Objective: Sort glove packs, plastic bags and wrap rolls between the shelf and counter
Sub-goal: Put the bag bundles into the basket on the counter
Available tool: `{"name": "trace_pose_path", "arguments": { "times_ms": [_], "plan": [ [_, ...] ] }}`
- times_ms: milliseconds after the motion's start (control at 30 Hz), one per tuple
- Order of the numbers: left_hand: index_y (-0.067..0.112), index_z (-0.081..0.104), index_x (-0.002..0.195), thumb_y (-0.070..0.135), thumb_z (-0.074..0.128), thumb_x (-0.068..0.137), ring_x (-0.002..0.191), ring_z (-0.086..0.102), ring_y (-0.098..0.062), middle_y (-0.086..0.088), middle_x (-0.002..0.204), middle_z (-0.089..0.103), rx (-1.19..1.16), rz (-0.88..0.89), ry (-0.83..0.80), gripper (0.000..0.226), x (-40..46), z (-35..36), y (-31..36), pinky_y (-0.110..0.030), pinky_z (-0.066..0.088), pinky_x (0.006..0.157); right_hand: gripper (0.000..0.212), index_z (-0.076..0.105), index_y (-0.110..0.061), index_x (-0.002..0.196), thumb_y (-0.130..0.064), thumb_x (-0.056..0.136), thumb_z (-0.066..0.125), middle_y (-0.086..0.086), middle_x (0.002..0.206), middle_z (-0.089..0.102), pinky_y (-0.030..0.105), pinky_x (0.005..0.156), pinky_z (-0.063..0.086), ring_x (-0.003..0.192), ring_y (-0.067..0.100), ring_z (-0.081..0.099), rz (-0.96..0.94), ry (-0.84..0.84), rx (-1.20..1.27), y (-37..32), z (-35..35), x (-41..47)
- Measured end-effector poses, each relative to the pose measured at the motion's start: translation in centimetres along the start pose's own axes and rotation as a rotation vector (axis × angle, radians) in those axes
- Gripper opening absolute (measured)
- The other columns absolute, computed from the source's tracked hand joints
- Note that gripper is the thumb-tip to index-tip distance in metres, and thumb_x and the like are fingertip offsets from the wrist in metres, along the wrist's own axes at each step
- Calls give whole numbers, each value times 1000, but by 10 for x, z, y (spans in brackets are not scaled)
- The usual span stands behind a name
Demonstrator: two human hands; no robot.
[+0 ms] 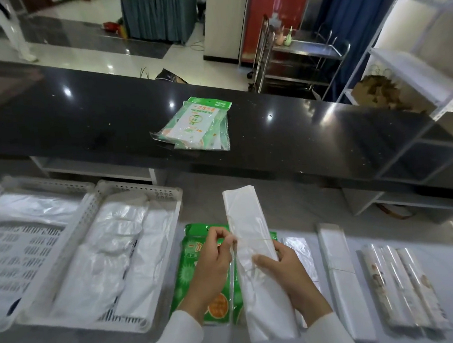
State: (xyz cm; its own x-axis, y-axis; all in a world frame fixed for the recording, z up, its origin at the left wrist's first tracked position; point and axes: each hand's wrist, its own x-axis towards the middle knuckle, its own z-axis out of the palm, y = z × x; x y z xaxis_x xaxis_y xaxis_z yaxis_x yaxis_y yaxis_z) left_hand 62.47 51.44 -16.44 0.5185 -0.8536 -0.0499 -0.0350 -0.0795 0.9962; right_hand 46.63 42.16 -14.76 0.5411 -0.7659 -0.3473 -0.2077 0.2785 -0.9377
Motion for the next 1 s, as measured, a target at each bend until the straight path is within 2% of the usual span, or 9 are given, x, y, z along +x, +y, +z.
{"name": "trace_pose_path", "arguments": {
  "times_ms": [100,167,267,333,433,533,633,833,1000],
  "plan": [
    [11,54,99,24,51,109,48,36,-6,10,71,58,-186,-10,-9,16,8,-1,9,-14,34,47,42,80,-27,104,-32,63,84,10,101,81,31,66,60,85,27,79,-12,-13,18,-4,-5,2],
    [2,48,100,16,52,108,47,33,-9,-4,78,59,-244,-29,-60,17,13,-3,12,-16,29,42,40,80,-27,102,-32,63,84,10,99,82,30,65,59,82,25,79,-18,-24,17,-6,-9,3],
    [6,50,100,19,58,105,48,33,-11,-8,76,54,-268,-59,-143,15,19,-7,15,-21,24,40,33,81,-24,102,-24,70,82,9,97,81,28,65,58,79,20,77,-31,-59,-16,-9,-17,4],
    [11,53,98,21,62,103,47,36,-11,-5,74,56,-270,-67,-137,14,23,-9,16,-22,25,38,34,81,-23,103,-26,69,83,10,97,81,29,66,58,79,20,76,-30,-87,-23,-11,-23,5],
    [12,52,95,13,71,94,43,38,-14,-3,76,57,-256,-19,-103,19,33,-16,22,-22,31,36,40,81,-22,105,-30,66,86,12,98,81,30,67,59,79,22,76,-27,-121,-36,-14,-32,7],
    [11,50,92,2,70,85,45,43,-16,-13,79,54,-206,21,-97,23,47,-25,31,-25,39,39,40,81,-21,105,-30,67,86,9,96,81,27,65,58,78,20,77,-23,-157,-76,-16,-42,9],
    [12,51,89,-3,66,91,50,45,-21,-21,79,53,-62,30,-17,22,60,-28,38,-28,42,43,33,80,-23,105,-27,72,86,6,94,81,25,65,56,77,17,75,-20,-187,-161,-17,-48,9],
    [26,59,87,14,68,95,51,51,-10,-9,76,63,160,59,72,18,80,-30,40,-25,42,44,38,77,-30,110,-25,74,87,2,101,81,28,69,59,87,22,78,-28,-229,-224,-24,-58,14],
    [21,62,82,16,72,91,68,61,-5,5,75,68,149,58,304,14,97,-32,40,-27,52,64,30,77,-29,106,-22,78,87,2,98,81,28,69,59,84,20,77,-80,-254,-311,-29,-64,17]
  ]
}}
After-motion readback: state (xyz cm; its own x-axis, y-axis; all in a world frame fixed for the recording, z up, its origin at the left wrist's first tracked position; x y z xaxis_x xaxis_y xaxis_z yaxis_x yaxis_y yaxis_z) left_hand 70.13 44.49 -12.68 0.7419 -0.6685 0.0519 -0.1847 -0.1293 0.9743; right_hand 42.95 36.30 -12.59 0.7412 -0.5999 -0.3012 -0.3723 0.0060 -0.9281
